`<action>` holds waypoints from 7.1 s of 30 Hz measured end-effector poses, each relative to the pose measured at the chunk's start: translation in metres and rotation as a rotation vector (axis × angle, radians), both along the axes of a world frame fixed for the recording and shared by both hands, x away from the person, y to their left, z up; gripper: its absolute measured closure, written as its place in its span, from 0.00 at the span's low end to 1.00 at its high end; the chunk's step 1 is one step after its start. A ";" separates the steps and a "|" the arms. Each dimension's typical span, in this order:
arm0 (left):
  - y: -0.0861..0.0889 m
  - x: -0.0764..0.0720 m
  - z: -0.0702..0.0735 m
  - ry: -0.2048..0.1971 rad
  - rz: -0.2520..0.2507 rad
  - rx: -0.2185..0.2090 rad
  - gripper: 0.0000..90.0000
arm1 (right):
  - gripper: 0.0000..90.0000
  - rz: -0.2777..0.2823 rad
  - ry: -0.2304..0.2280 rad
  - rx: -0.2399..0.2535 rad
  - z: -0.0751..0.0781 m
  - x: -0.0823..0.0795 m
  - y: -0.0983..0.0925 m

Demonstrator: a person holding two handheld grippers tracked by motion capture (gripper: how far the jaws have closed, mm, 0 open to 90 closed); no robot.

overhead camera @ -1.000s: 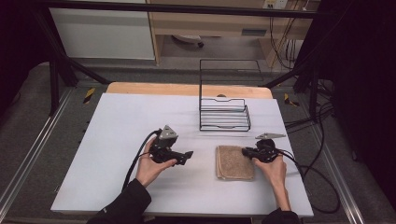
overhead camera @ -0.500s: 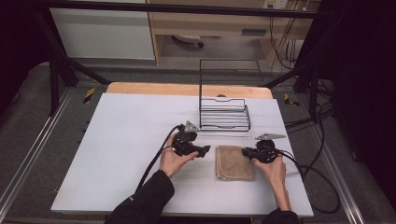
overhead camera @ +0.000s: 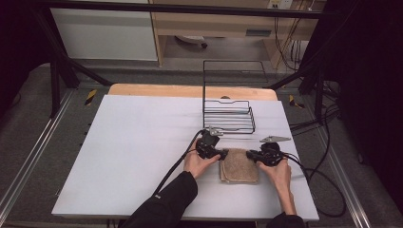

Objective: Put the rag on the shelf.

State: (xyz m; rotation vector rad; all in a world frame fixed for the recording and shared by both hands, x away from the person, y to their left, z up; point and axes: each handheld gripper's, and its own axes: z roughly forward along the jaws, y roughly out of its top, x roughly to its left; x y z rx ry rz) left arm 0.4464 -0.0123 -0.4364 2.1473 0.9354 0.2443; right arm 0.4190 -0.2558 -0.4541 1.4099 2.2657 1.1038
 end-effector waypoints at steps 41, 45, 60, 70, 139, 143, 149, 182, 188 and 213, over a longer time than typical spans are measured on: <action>-0.005 0.003 -0.008 0.065 -0.031 -0.028 0.93 | 0.91 -0.012 0.013 0.022 0.003 0.000 -0.001; -0.001 0.001 -0.004 0.057 -0.038 -0.054 0.93 | 0.92 -0.007 0.012 0.030 0.005 -0.001 -0.002; 0.008 -0.015 0.013 -0.005 -0.048 -0.112 0.94 | 0.92 0.007 -0.044 0.050 0.022 -0.012 -0.003; 0.012 -0.022 0.022 -0.037 -0.048 -0.123 0.94 | 0.92 0.019 -0.082 0.042 0.036 -0.019 0.001; 0.051 -0.031 0.115 -0.275 -0.019 -0.292 0.94 | 0.94 -0.005 -0.428 0.123 0.130 -0.038 0.026; 0.053 -0.029 0.123 -0.286 -0.015 -0.304 0.94 | 0.94 -0.014 -0.462 0.127 0.138 -0.037 0.028; 0.055 -0.027 0.132 -0.308 -0.007 -0.320 0.94 | 0.94 -0.025 -0.496 0.128 0.150 -0.036 0.031; 0.064 -0.013 0.181 -0.424 0.027 -0.401 0.94 | 0.94 -0.042 -0.629 0.151 0.203 -0.023 0.042; 0.064 -0.010 0.190 -0.437 0.029 -0.416 0.94 | 0.94 -0.045 -0.640 0.160 0.210 -0.021 0.043; 0.060 0.004 0.231 -0.498 0.037 -0.440 0.94 | 0.94 -0.068 -0.713 0.158 0.251 -0.007 0.041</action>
